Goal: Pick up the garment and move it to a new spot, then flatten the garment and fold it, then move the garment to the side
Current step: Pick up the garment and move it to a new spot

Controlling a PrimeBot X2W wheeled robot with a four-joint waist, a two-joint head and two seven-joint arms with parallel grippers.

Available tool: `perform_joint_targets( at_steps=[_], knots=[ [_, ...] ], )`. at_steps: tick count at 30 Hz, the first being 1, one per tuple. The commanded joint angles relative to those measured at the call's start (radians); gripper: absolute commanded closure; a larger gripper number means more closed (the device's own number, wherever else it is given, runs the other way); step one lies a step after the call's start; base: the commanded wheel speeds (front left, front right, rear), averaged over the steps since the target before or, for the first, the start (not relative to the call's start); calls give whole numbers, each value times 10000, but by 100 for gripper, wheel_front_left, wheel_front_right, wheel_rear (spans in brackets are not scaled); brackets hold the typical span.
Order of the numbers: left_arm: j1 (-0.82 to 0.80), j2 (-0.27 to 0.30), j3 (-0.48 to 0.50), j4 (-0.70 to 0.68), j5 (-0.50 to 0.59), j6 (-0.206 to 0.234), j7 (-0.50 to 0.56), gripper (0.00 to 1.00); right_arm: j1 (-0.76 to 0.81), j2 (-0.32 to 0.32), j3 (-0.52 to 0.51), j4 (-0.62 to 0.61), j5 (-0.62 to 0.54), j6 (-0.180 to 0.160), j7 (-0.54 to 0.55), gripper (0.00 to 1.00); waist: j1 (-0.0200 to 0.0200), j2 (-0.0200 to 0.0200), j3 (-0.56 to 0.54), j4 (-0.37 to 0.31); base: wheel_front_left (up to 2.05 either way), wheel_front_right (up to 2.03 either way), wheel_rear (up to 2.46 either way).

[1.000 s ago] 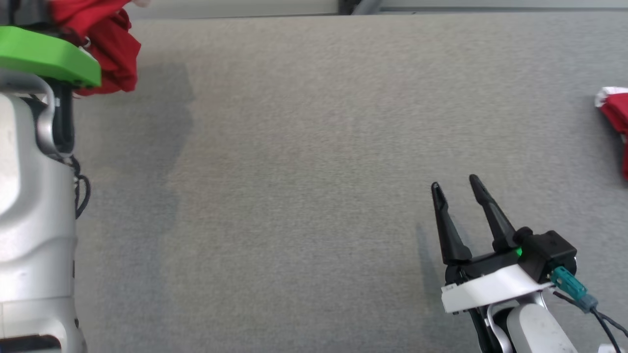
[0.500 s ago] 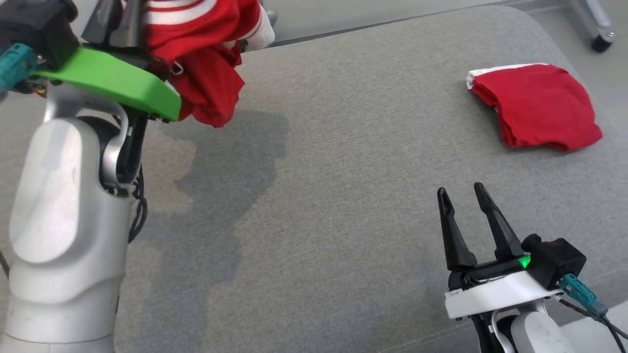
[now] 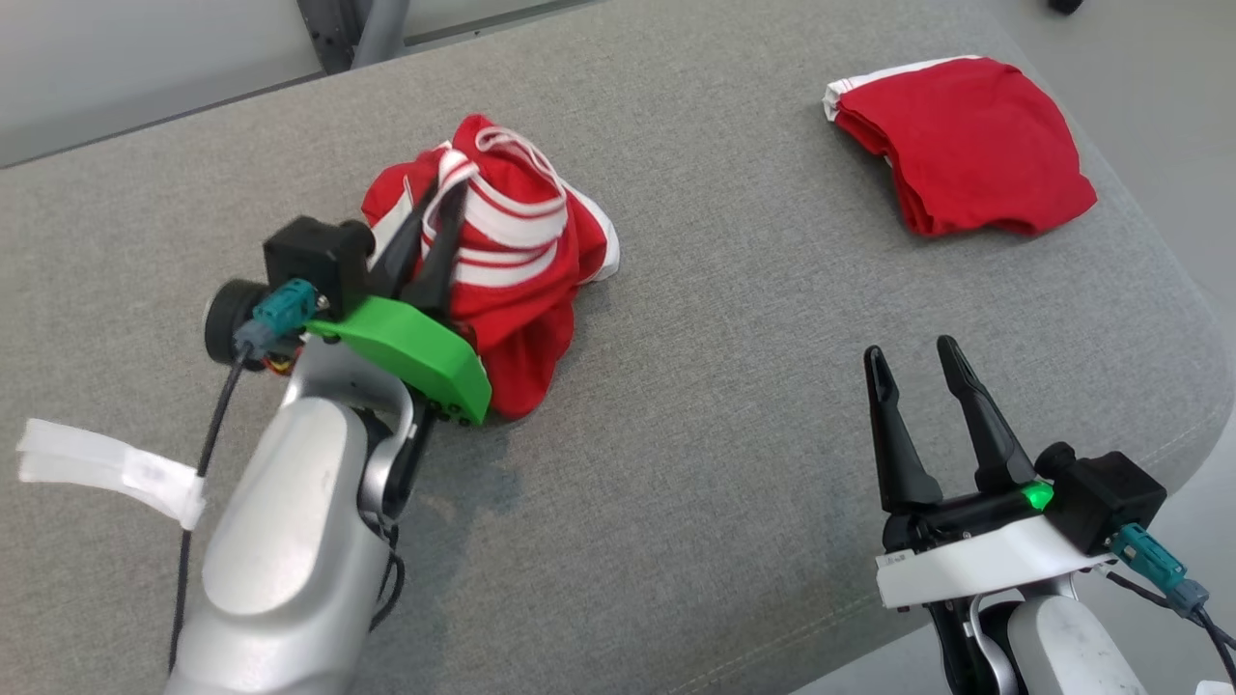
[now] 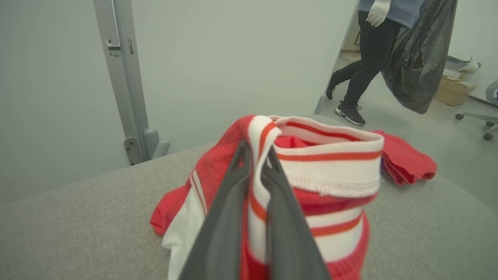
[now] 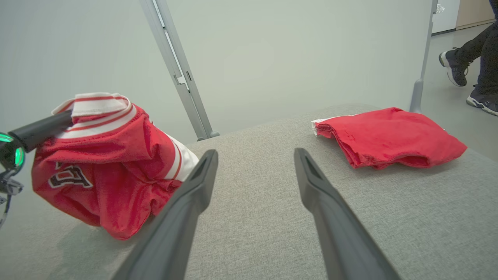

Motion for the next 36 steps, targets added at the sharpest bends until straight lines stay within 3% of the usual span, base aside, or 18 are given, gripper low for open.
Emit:
perform_joint_targets(
  at_steps=[1, 6, 7, 8, 9, 16, 22, 31, 36],
  knots=[
    [143, -38, -35, 96, -37, 30, -75, 100, -112, 3, 5, -36, 32, -11, 5, 0, 0, 0, 329, -35, 0, 0, 0],
    [255, -284, -533, 1283, 73, 17, -631, 100, -221, 2, 56, -35, -80, -11, 5, 0, 0, 0, 456, 203, 0, 0, 0],
    [204, -335, -607, 1476, 44, 11, -747, 81, -240, 2, 63, -15, -93, -11, 5, 0, 0, 0, 444, 267, 0, 0, 0],
    [145, -389, -687, 1634, -13, 18, -864, 27, -267, 2, 77, 9, -139, -11, 5, 0, 0, 0, 413, 340, 0, 0, 0],
    [86, -433, -764, 1757, -50, 35, -972, 0, -286, 2, 74, 18, -170, -11, 5, 0, 0, 0, 371, 423, 0, 0, 0],
    [-28, -545, -1174, 1845, -584, 15, -1684, 0, -71, -1, 31, 165, -431, -9, 6, 0, 0, 0, -358, 1283, 0, 0, 0],
    [668, -344, -1093, 1206, -521, 281, -2170, 0, 152, -8, 32, 267, -652, -11, 5, 0, 0, 0, -1186, 2136, 0, 0, 0],
    [2905, 286, 367, -507, -81, 1115, -2369, 0, 568, -7, 83, 400, -929, -9, 5, 0, 0, 0, -2125, 3042, 0, 0, 0],
    [4374, 264, 1255, -1711, 662, 1225, -2366, 0, 866, -8, -44, 359, -997, -9, 5, 0, 0, 0, -2420, 3359, 0, 0, 0]
  ],
)
